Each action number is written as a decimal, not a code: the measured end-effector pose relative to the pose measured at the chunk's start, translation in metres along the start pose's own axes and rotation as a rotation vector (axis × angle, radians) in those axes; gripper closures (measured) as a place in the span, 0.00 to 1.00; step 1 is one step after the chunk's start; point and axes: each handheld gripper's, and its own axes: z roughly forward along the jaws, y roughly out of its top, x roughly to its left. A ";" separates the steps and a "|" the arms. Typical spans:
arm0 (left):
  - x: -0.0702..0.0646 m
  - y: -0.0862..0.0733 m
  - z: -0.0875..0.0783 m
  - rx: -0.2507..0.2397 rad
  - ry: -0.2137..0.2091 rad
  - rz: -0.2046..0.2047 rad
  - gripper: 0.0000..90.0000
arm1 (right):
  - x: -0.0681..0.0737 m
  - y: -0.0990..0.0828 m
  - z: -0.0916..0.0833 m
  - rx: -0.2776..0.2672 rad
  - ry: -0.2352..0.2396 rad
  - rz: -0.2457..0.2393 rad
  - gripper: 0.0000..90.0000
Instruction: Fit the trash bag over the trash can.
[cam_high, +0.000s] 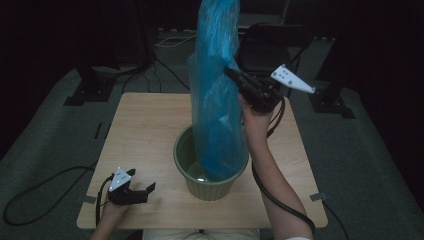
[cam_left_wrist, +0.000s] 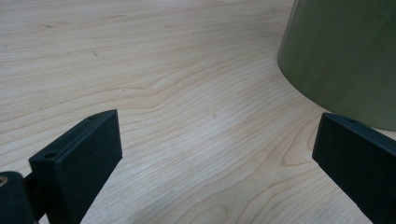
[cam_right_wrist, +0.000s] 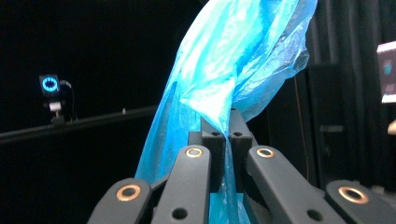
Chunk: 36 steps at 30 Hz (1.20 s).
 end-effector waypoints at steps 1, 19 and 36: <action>0.000 0.000 0.000 0.004 -0.004 0.001 0.02 | -0.005 -0.016 0.000 0.030 0.012 0.032 0.99; 0.000 0.004 -0.002 -0.008 0.004 -0.038 0.02 | -0.011 -0.091 -0.047 0.333 0.100 0.139 0.97; -0.007 0.015 -0.005 -0.004 -0.027 -0.059 0.02 | -0.008 -0.123 -0.067 0.502 0.122 0.173 0.97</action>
